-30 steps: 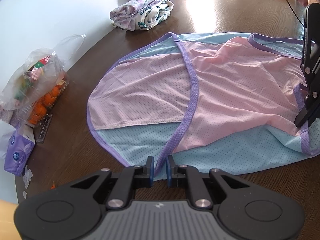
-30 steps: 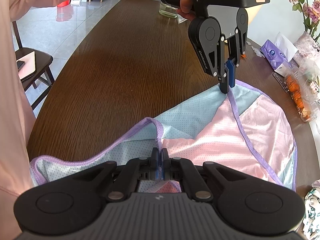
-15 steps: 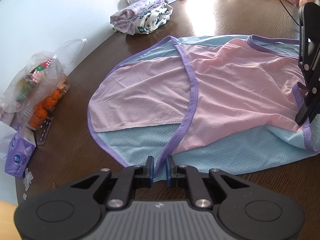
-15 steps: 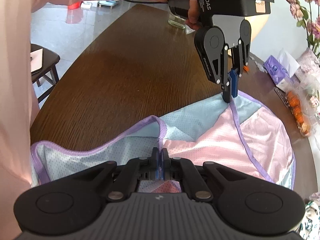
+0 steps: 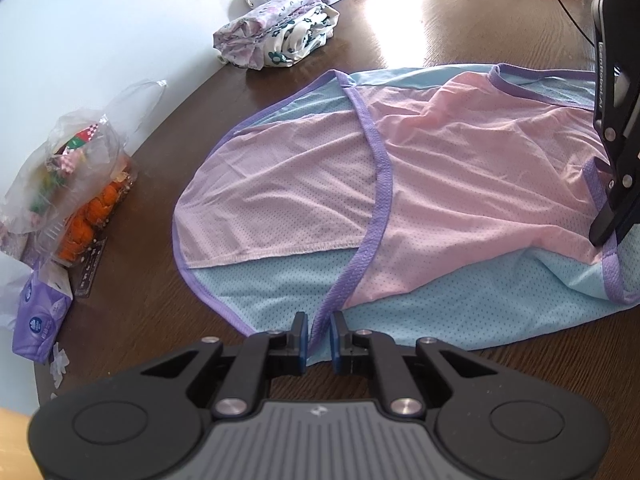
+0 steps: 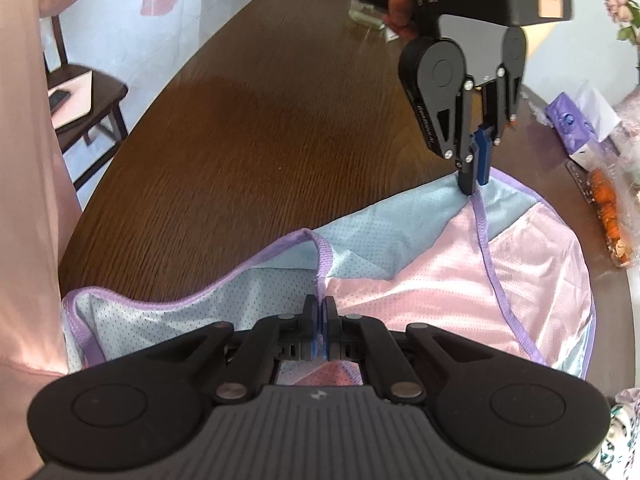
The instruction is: Fold clothes
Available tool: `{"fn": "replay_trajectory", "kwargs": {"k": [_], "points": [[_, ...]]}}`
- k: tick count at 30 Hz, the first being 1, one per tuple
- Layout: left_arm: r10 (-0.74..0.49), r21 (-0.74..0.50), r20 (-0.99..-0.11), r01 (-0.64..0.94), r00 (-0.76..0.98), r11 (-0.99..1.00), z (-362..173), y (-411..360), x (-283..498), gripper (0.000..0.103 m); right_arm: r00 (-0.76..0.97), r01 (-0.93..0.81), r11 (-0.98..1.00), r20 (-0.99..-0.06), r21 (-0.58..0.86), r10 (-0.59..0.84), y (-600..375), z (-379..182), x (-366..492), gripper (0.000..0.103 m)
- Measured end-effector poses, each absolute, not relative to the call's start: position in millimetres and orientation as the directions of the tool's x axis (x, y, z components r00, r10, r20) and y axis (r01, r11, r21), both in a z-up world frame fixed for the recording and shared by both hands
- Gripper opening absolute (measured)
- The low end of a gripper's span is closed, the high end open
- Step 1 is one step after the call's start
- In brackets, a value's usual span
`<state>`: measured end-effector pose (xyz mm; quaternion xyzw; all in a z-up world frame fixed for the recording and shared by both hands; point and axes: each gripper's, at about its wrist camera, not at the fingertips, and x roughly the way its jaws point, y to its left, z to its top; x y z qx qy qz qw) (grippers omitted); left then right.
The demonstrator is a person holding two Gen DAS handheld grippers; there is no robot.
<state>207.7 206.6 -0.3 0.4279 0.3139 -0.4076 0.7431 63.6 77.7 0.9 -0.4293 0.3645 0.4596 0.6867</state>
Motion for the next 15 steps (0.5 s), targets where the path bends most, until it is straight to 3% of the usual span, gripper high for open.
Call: {"fn": "replay_trajectory", "kwargs": {"k": [15], "points": [[-0.342,0.384,-0.817,0.880,0.465,0.280,-0.6,201.2,209.5,0.009,0.298,-0.954,0.091,-0.936,-0.286,0.188,105.7,0.6,57.0,0.002]]}}
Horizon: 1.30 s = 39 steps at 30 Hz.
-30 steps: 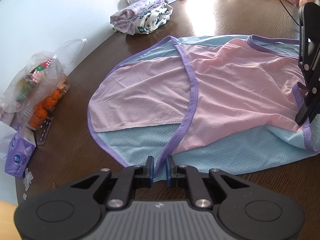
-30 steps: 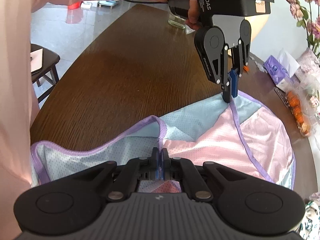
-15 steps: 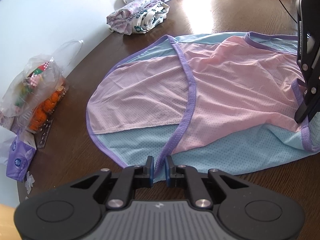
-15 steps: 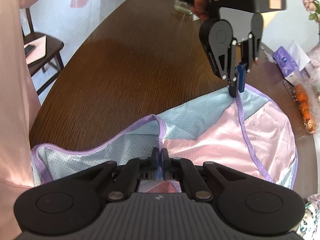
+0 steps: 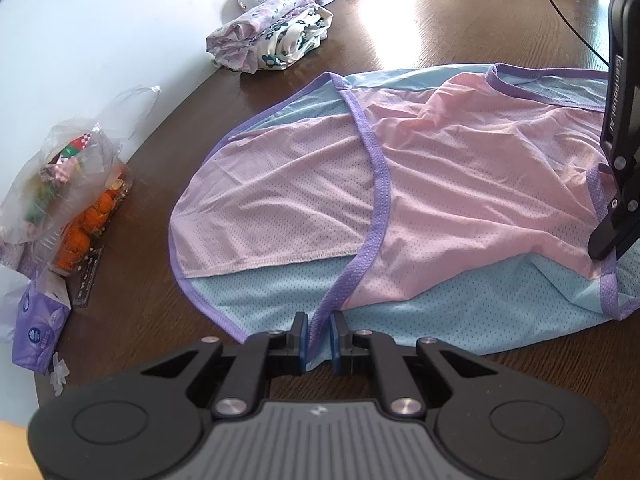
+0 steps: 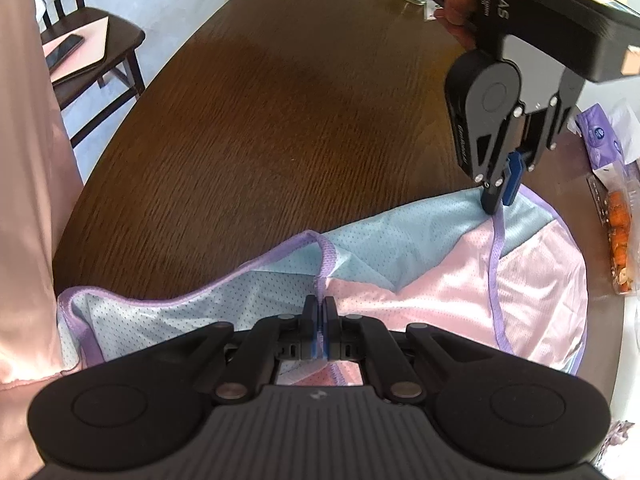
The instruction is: Fold clothes
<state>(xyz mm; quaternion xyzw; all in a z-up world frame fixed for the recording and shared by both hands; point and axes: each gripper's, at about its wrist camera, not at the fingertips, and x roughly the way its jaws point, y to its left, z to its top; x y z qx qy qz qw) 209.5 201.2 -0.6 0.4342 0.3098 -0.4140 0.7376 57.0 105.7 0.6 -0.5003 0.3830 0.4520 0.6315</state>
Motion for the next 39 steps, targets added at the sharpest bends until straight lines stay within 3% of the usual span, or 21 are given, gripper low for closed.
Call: {"fn": "replay_trajectory", "kwargs": {"k": [33,39], "points": [[-0.358,0.411,-0.801,0.875,0.480,0.254,-2.9,207.1,206.9,0.010,0.376,-0.926,0.081,-0.886,-0.369,0.271,80.3,-3.1,53.5,0.002],[-0.343,0.421,-0.803,0.871,0.487,0.252,-4.1,204.3,207.8,0.003,0.363,-0.931,0.081,-0.885,-0.355,0.291,77.6,-1.6,51.9,0.002]]}}
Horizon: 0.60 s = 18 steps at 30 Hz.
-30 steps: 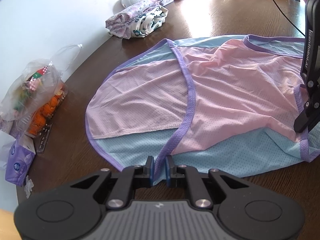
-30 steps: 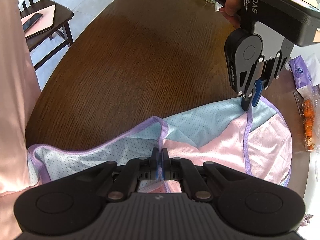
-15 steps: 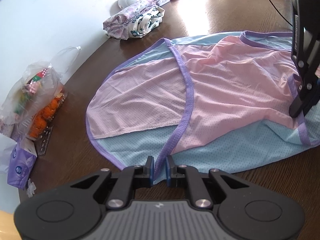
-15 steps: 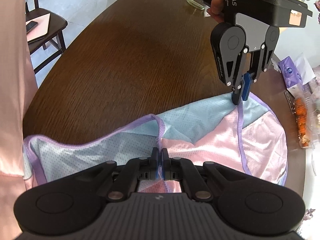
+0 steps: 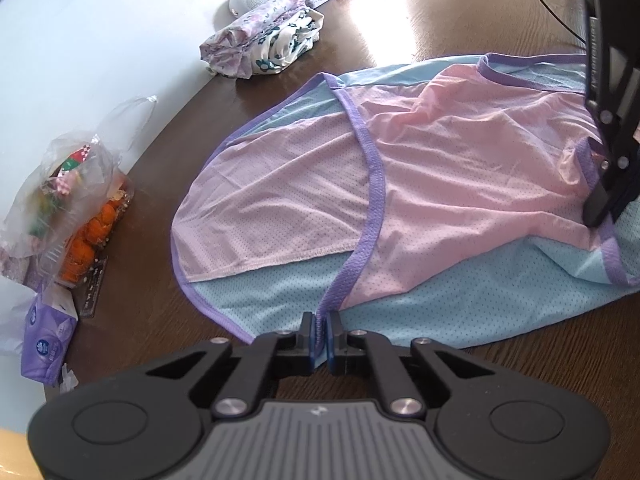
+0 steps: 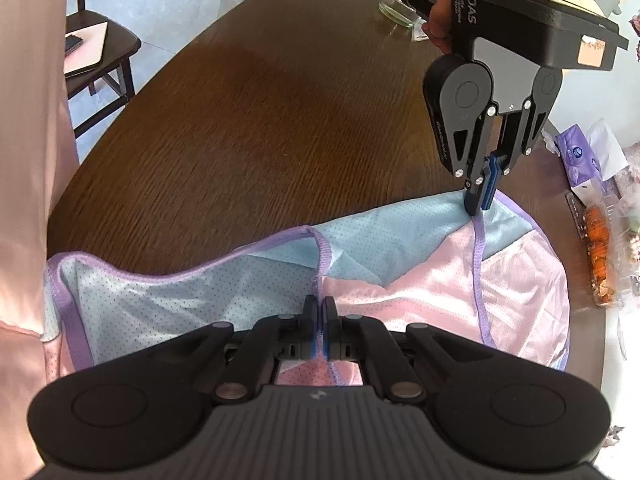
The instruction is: Fold clothes
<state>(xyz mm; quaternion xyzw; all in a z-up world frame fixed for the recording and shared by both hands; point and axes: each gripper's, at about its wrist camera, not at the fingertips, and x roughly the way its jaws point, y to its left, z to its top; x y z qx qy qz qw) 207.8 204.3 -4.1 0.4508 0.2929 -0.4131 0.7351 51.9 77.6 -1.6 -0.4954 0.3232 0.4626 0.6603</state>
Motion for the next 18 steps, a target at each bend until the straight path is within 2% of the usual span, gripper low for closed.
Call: {"fn": "replay_trajectory", "kwargs": {"k": [14,17,18], "points": [[-0.282,0.479,-0.783,0.826,0.555,0.297,-4.7,208.1,218.3,0.002,0.291,-0.952,0.011,-0.892,-0.306,0.345,70.8,6.1,40.3,0.002],[-0.300,0.461,-0.784,0.833,0.544,0.306,-2.7,210.2,218.4,0.003,0.301,-0.949,0.022,-0.888,-0.313,0.347,70.2,6.7,40.9,0.013],[-0.304,0.456,-0.784,0.835,0.541,0.308,-1.6,210.4,218.0,0.003,0.310,-0.946,0.024,-0.881,-0.323,0.357,70.5,8.8,40.5,0.021]]}}
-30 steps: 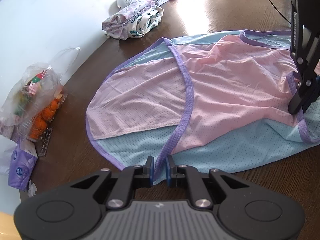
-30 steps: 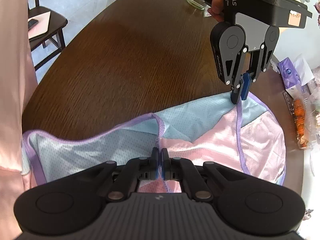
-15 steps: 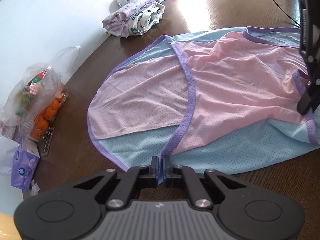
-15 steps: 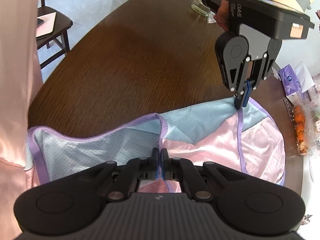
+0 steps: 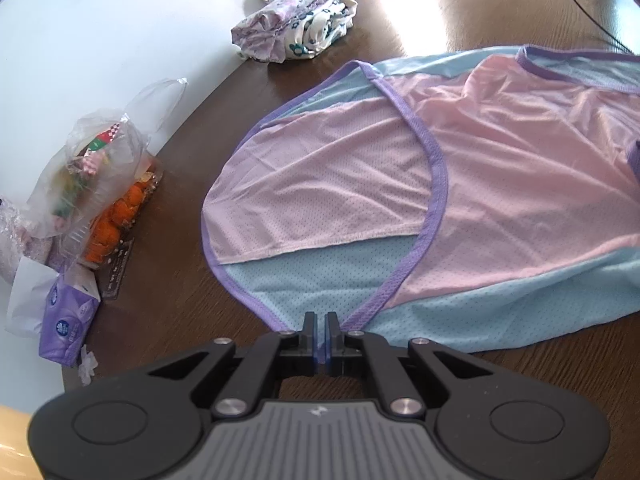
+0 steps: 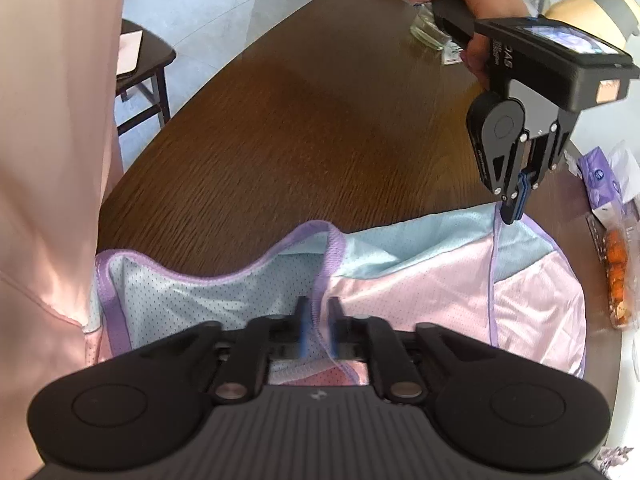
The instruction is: Fold clothes
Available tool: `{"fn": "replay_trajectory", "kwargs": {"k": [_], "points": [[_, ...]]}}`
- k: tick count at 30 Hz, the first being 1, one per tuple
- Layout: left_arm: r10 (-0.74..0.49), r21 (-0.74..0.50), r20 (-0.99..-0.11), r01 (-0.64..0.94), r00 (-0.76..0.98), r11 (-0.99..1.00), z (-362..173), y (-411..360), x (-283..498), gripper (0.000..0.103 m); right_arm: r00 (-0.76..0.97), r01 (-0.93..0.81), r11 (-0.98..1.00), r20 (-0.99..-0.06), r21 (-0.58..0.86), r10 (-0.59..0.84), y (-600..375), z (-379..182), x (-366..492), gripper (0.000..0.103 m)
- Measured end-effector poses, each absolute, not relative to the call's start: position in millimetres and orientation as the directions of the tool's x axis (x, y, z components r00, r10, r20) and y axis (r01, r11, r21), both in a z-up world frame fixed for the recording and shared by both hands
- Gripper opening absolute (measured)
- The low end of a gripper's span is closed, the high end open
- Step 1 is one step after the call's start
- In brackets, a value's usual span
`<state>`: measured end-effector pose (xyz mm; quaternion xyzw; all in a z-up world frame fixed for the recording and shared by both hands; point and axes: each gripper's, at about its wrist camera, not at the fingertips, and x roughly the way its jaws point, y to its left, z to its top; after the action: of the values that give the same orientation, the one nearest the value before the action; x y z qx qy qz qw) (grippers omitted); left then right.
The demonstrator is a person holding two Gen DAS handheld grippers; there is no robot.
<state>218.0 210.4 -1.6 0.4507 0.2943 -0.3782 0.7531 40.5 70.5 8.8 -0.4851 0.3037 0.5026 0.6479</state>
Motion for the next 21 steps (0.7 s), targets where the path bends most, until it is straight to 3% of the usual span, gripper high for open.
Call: {"fn": "replay_trajectory", "kwargs": {"k": [1,8,11,13,21], "points": [[-0.307,0.454,-0.785,0.836,0.538,0.307,-0.8,210.0,217.3,0.004,0.319,-0.942,0.026,-0.874,-0.333,0.367,70.7,11.0,40.2,0.028],[-0.318,0.433,-0.797,0.853,0.514,0.293,0.3,204.3,210.3,0.006,0.331,-0.927,-0.031,-0.857,-0.373,0.394,91.0,14.0,42.2,0.028],[-0.317,0.426,-0.802,0.858,0.505,0.288,-0.6,202.8,209.2,0.006,0.311,-0.930,-0.073,-0.877,-0.360,0.365,98.3,7.6,46.0,0.018],[-0.315,0.423,-0.806,0.860,0.501,0.285,-0.8,202.6,209.4,0.004,0.278,-0.939,-0.101,-0.897,-0.330,0.344,101.9,5.9,47.8,0.003],[-0.308,0.434,-0.808,0.861,0.502,0.265,-1.9,203.0,208.5,0.003,0.191,-0.958,-0.128,-0.906,-0.255,0.377,90.7,16.3,39.0,0.002]]}}
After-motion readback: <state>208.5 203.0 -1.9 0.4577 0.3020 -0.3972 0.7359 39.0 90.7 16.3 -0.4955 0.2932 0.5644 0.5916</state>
